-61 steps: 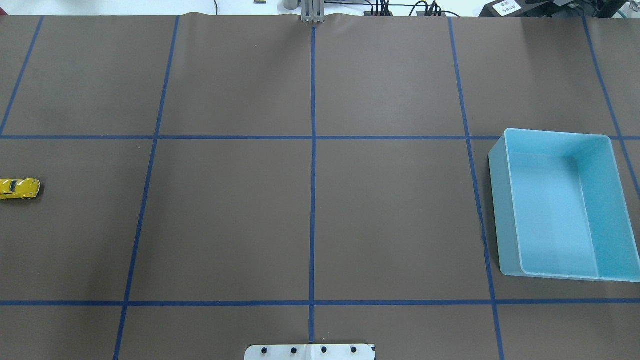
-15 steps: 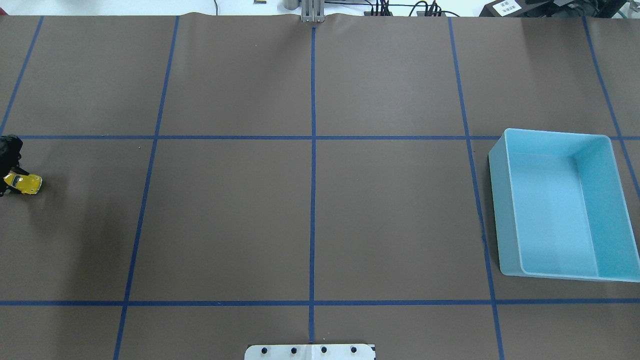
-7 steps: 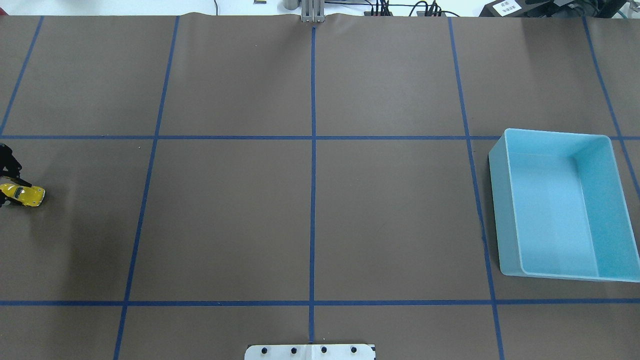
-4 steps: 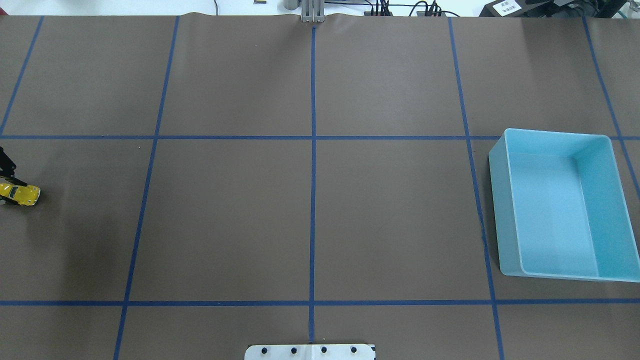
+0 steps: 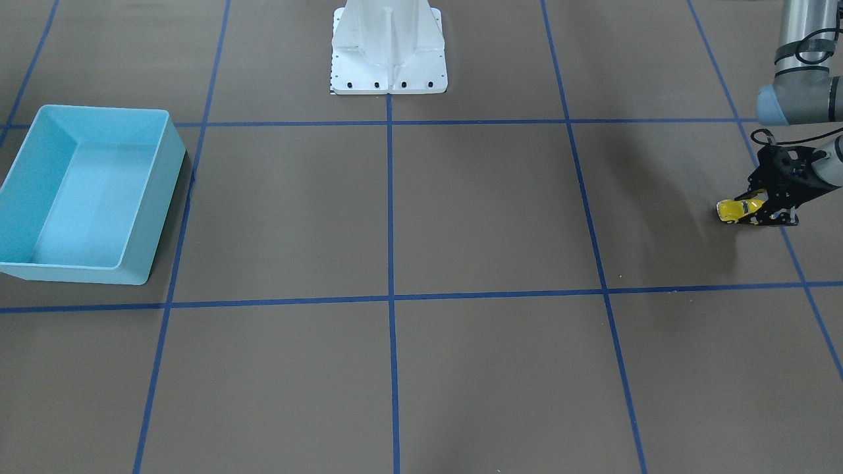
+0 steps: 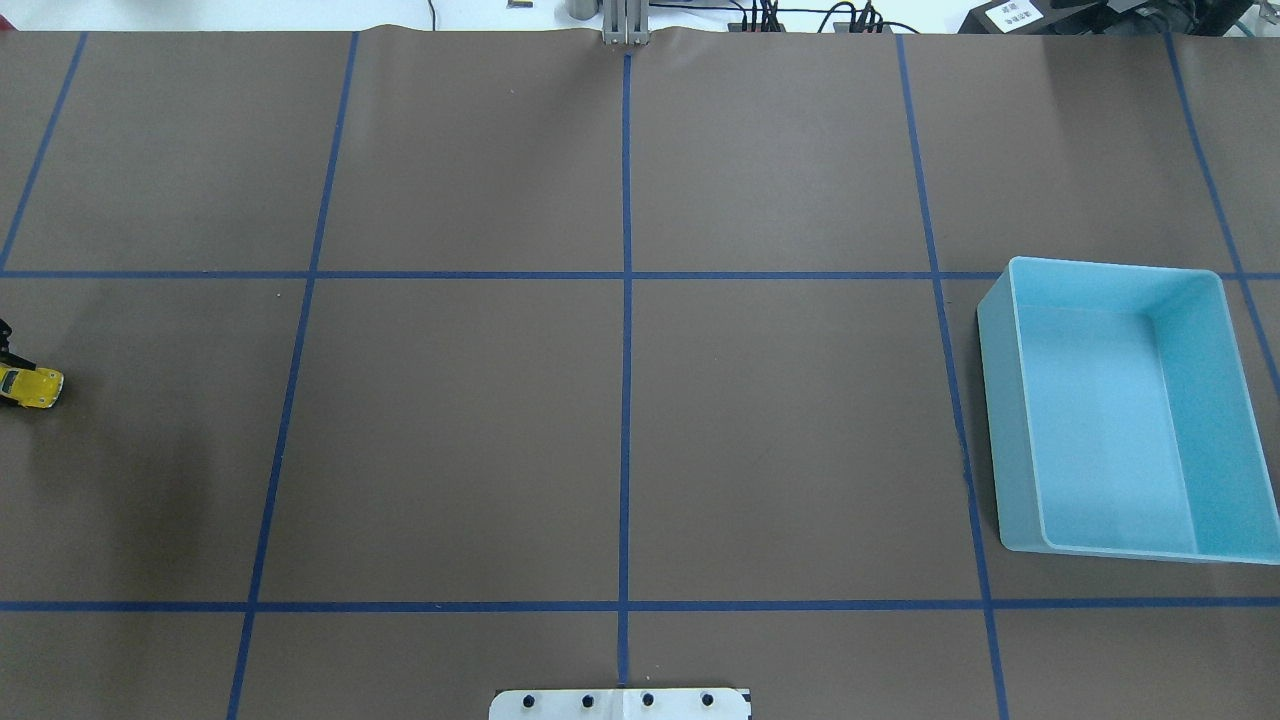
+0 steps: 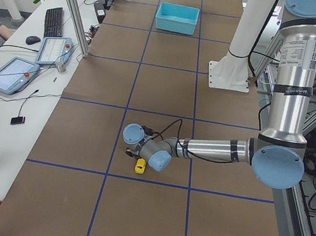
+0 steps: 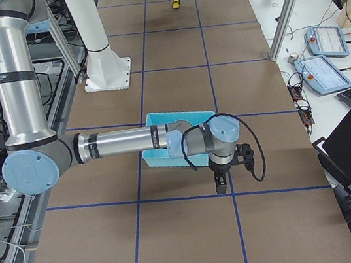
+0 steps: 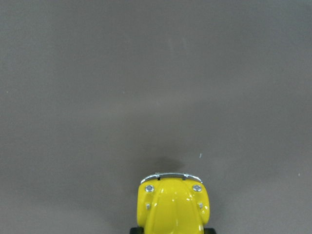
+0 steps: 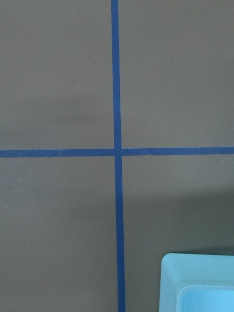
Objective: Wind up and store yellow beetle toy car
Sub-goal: 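Press the car down with the left gripper and drag it backward, then release the car from the left gripper so it rolls forward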
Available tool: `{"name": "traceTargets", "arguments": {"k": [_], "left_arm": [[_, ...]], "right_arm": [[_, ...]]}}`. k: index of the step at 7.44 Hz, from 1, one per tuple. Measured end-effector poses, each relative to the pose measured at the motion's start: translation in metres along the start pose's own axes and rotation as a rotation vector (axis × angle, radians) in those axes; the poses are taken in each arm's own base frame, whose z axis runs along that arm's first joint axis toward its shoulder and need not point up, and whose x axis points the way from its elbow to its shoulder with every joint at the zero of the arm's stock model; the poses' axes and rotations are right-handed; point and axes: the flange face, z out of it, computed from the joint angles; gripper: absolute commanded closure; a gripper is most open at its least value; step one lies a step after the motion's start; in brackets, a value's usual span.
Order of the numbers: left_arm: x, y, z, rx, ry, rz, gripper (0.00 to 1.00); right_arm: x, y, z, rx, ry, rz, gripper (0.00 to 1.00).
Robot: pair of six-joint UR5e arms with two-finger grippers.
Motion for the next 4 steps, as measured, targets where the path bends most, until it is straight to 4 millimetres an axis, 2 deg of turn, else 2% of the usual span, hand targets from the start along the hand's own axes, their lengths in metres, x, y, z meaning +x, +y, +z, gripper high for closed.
{"name": "traceTargets", "arguments": {"k": [4], "left_arm": [[0.006, 0.03, -0.003, 0.012, 0.001, 0.007, 1.0]], "right_arm": [[0.0, 0.0, 0.0, 0.001, 0.0, -0.001, 0.0]]}}
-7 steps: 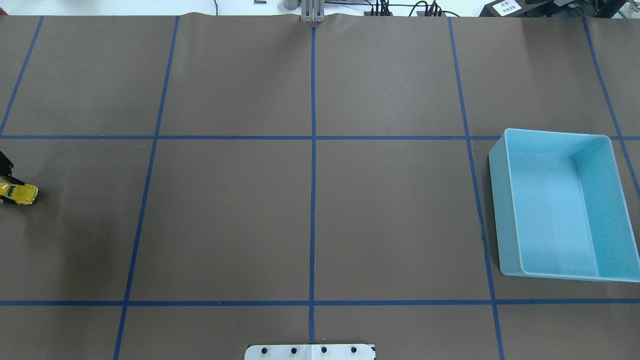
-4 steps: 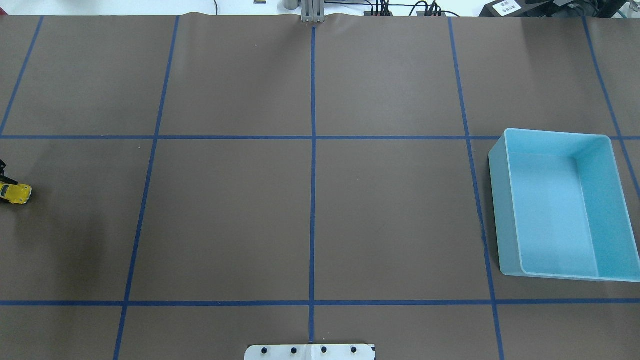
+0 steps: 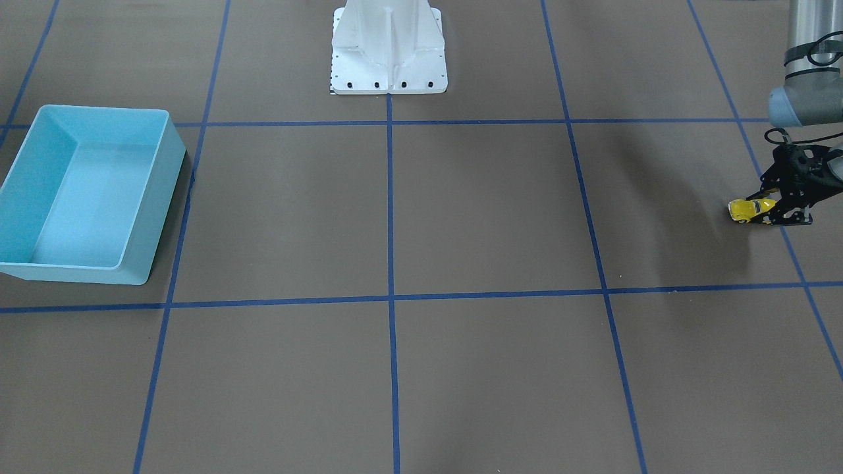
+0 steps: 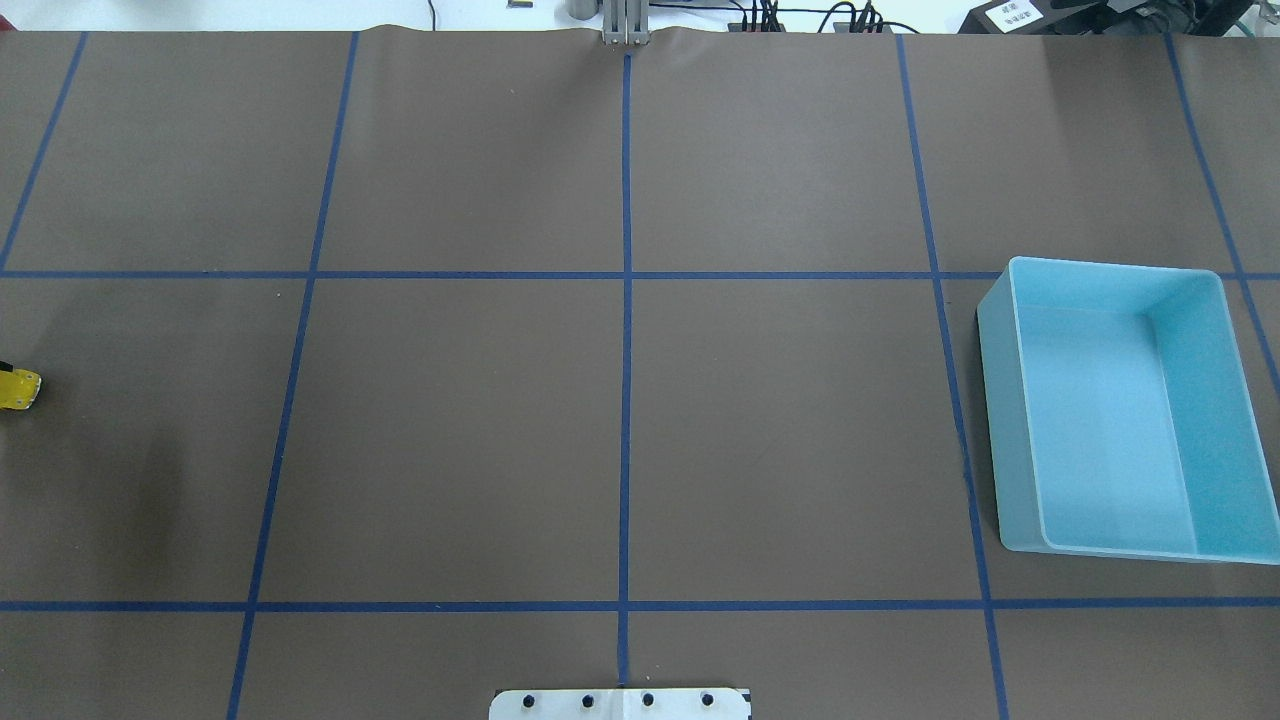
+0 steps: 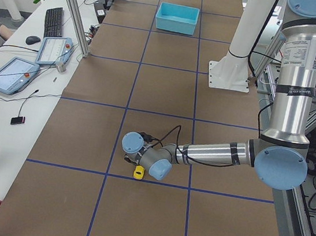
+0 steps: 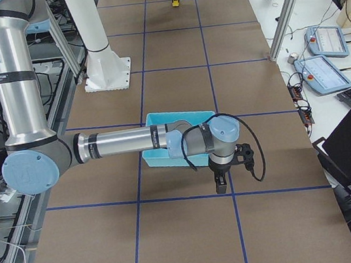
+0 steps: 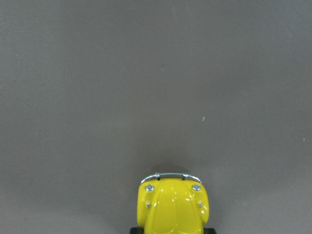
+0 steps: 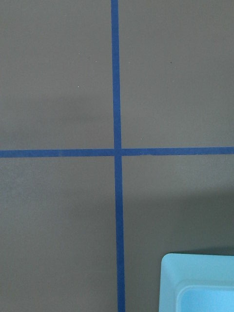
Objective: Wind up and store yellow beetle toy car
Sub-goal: 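Release the car from the left gripper so it rolls forward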
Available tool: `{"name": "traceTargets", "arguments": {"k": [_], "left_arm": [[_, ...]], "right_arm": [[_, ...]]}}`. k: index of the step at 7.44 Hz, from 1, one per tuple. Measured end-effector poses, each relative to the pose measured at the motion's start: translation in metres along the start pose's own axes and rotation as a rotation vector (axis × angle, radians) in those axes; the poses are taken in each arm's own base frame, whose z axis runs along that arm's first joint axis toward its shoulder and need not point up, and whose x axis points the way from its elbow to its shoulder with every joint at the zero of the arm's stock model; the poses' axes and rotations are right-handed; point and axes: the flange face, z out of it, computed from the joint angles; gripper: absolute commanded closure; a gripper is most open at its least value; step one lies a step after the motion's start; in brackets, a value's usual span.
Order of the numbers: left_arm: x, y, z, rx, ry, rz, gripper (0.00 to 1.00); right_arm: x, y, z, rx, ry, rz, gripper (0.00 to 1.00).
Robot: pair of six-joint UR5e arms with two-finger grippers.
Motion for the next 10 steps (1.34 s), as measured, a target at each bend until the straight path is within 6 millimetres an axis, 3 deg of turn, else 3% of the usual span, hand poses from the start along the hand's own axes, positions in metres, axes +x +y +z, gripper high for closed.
{"name": "traceTargets", "arguments": {"k": [8, 9, 10], "left_arm": [[0.026, 0.091, -0.011, 0.027, 0.004, 0.025, 1.0], [0.03, 0.098, -0.013, 0.028, 0.001, 0.021, 0.78], [0.036, 0.106, -0.014, 0.028, -0.001, 0.015, 0.01]], "right_arm": [[0.001, 0.0, 0.001, -0.001, 0.0, 0.001, 0.0], [0.001, 0.0, 0.001, -0.002, 0.0, 0.003, 0.0], [0.001, 0.0, 0.001, -0.002, 0.0, 0.003, 0.0]]}}
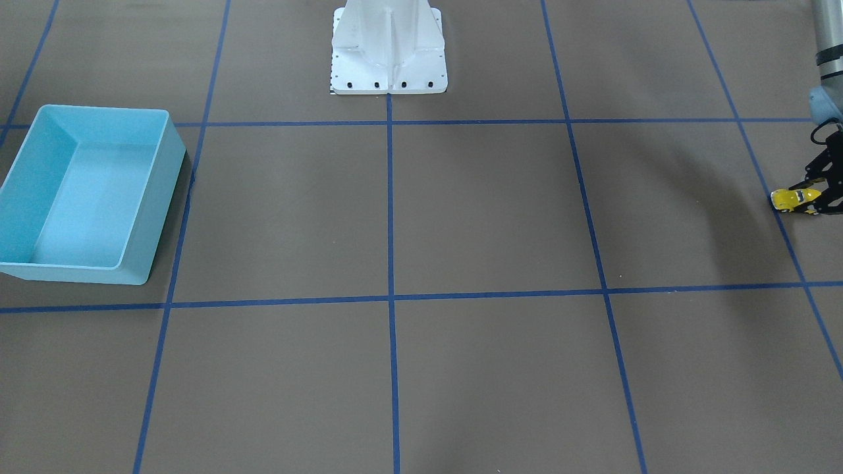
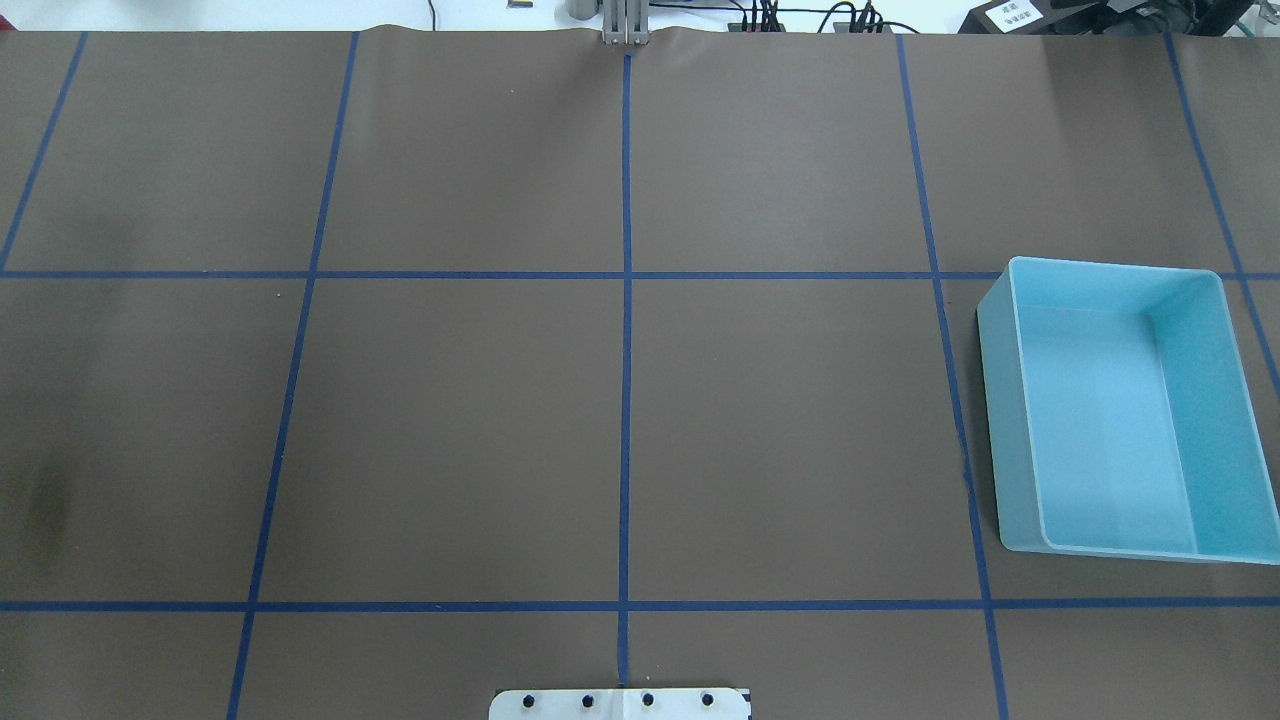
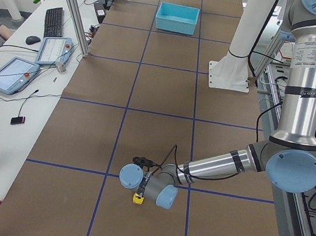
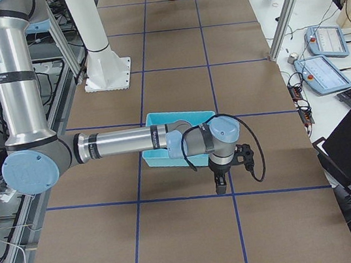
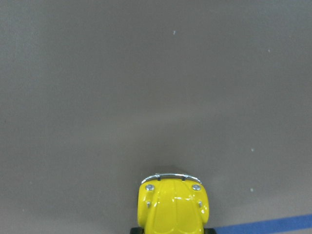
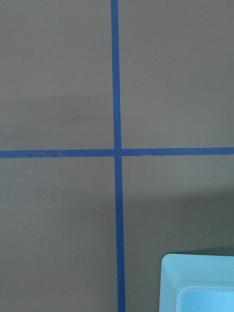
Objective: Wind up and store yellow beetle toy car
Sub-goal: 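Release the car from the left gripper so it rolls forward, then withdraw the left gripper while the car rolls toward the bin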
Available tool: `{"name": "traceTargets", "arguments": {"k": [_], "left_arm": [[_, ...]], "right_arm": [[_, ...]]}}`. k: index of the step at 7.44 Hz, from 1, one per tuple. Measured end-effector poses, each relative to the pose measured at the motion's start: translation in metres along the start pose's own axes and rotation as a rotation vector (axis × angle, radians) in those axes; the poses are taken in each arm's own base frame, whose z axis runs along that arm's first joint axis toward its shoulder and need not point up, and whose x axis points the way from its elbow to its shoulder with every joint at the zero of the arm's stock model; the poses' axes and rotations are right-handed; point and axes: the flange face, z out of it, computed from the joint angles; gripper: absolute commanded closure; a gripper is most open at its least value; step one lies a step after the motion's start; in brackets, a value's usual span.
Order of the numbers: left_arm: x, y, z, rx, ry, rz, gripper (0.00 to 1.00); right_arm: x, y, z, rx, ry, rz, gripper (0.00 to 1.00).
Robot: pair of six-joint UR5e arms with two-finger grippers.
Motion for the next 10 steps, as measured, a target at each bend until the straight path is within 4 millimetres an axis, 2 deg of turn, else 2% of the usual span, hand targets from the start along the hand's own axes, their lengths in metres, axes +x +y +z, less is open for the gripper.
{"name": "traceTargets", "arguments": {"k": [3, 5, 10], "left_arm": [[0.017, 0.02, -0.007, -0.002, -0.012, -0.038, 0.0], [0.021, 0.026, -0.011, -0.002, -0.02, -0.053, 0.0], [0.018, 0.02, -0.024, 0.047, -0.042, -0.053, 0.0]], "right_arm": [[0.001, 0.0, 0.001, 0.001, 0.0, -0.001, 0.0], [0.002, 0.0, 0.002, 0.0, 0.0, 0.0, 0.0], [0.003, -0.001, 0.004, 0.006, -0.001, -0.005, 0.0]]}}
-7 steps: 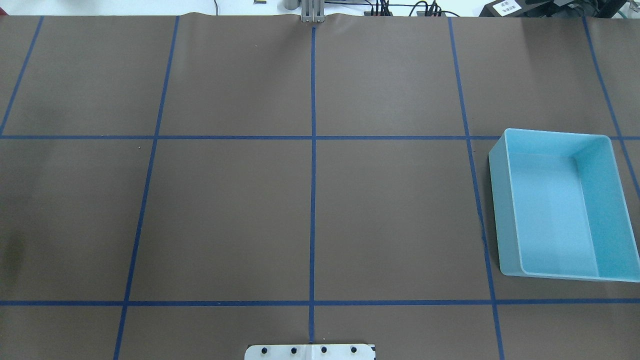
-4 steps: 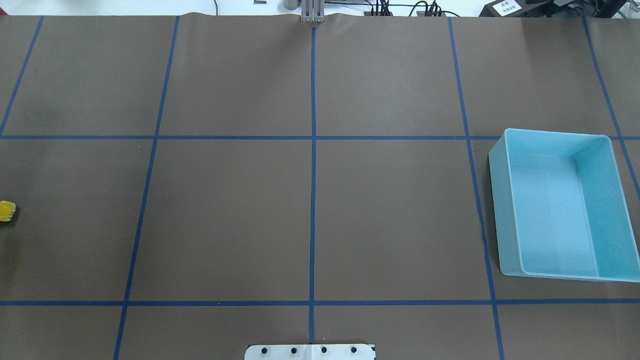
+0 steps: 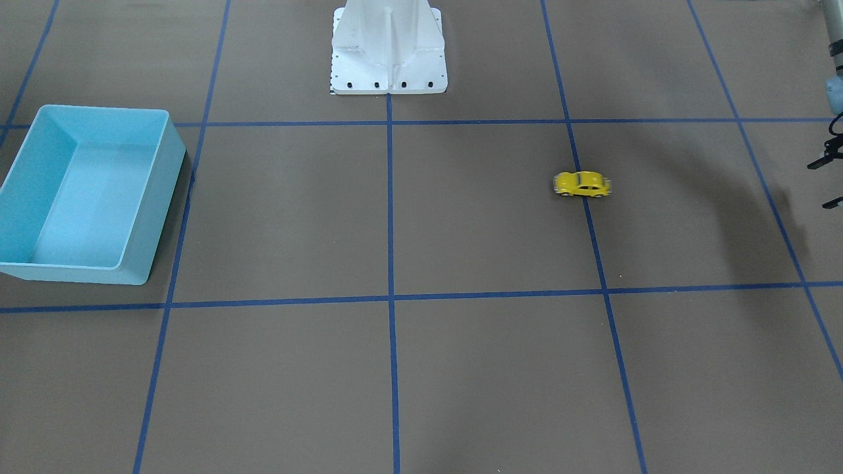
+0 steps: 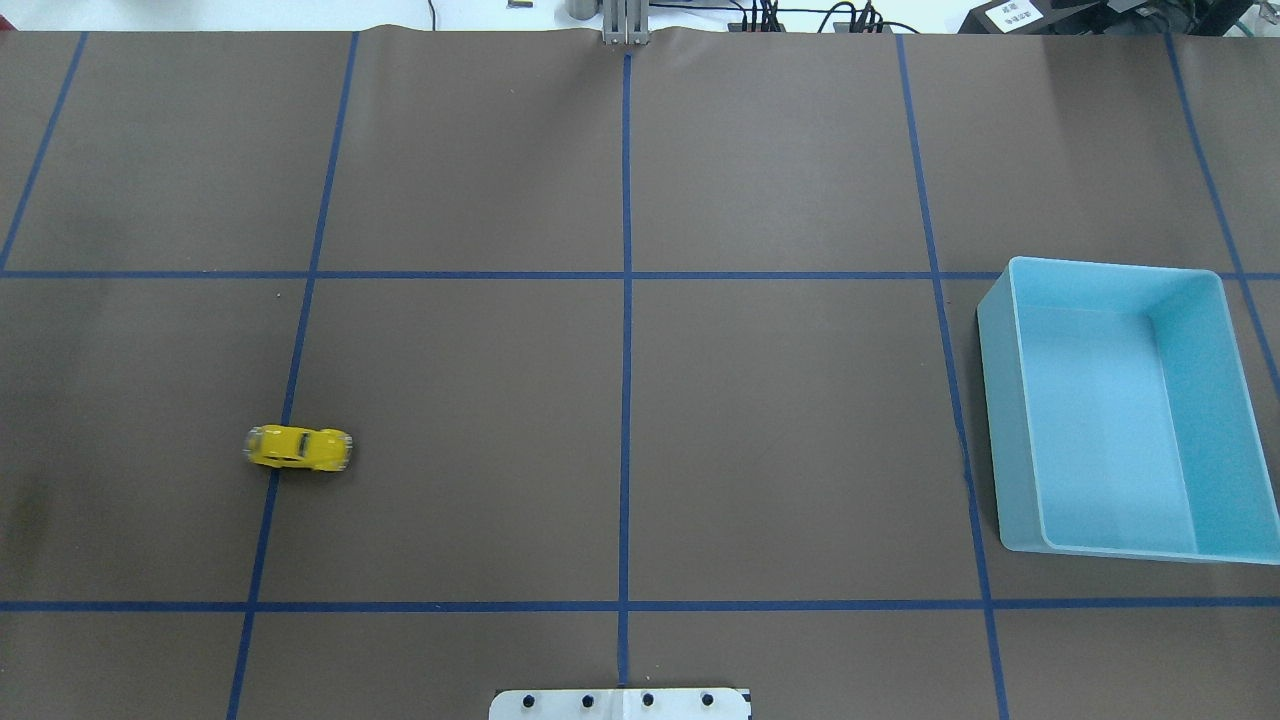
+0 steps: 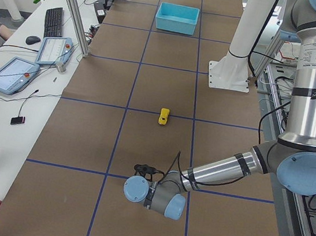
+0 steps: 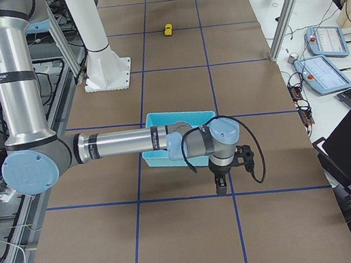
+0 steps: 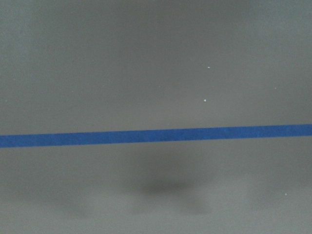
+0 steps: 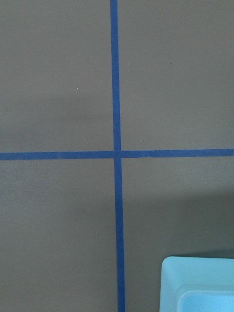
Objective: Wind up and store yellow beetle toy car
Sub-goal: 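Withdraw the left gripper while the car rolls toward the bin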
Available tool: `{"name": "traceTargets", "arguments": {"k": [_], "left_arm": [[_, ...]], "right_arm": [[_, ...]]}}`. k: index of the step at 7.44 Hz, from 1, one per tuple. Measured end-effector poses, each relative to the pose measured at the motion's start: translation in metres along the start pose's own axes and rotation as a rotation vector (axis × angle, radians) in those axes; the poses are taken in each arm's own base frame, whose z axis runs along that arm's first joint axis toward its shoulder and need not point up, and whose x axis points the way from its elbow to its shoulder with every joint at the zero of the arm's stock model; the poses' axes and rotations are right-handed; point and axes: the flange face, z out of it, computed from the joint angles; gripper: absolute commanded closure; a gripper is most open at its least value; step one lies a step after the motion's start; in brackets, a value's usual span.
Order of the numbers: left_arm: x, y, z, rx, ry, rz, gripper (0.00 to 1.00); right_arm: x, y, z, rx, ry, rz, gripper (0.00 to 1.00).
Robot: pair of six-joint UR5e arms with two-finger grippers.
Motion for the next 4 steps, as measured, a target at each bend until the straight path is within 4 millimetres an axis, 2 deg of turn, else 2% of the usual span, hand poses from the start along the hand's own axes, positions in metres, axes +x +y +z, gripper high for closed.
{"name": "traceTargets", "arguments": {"k": [2, 4], "left_arm": [[-0.009, -0.011, -0.007, 0.011, -0.013, 0.01, 0.0], [-0.02, -0.034, -0.02, 0.017, -0.042, -0.048, 0.0]], "right_arm": [[0.002, 0.0, 0.002, 0.005, -0.001, -0.005, 0.0], [0.002, 0.0, 0.003, 0.007, -0.001, -0.006, 0.0]]}}
